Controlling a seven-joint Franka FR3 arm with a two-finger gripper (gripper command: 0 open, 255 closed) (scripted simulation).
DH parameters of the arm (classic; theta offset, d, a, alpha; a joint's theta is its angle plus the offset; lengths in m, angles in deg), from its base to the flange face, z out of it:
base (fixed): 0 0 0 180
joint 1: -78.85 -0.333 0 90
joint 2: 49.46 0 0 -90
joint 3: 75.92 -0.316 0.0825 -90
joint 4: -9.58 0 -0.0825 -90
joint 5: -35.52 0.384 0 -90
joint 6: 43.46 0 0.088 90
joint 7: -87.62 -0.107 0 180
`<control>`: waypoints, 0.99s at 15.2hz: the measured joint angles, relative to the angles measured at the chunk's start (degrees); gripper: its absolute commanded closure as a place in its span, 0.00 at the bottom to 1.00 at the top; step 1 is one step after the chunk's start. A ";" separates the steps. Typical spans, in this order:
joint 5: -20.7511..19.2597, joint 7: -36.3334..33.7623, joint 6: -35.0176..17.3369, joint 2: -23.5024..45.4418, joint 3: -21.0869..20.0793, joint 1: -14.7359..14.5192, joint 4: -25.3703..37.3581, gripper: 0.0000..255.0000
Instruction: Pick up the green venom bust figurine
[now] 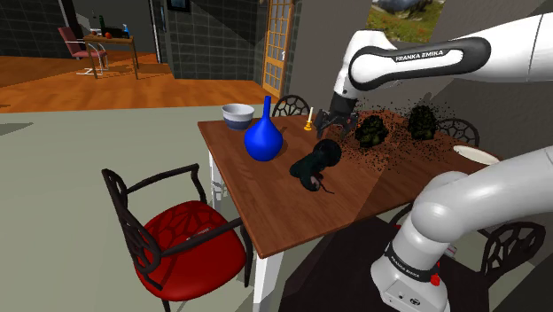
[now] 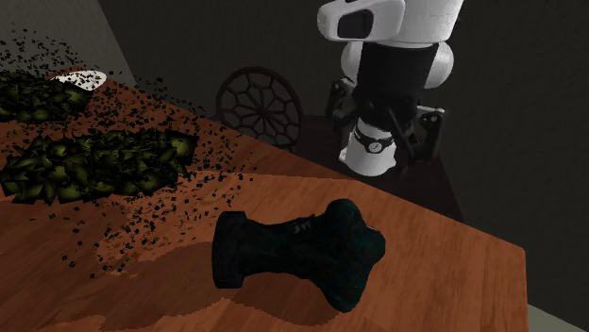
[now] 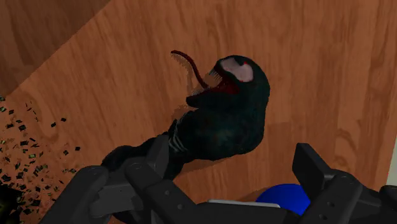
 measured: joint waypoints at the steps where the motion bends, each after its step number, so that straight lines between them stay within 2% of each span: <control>1: 0.45 -2.42 -2.44 0.76 0.22 1.09 -0.71 0.00; 10: 5.39 -23.01 -28.78 11.73 2.00 9.89 -7.96 0.00; 12: 6.55 -26.04 -33.54 14.40 2.17 10.83 -8.74 0.00; 15: 7.35 -26.31 -37.10 16.32 2.64 10.90 -9.95 0.00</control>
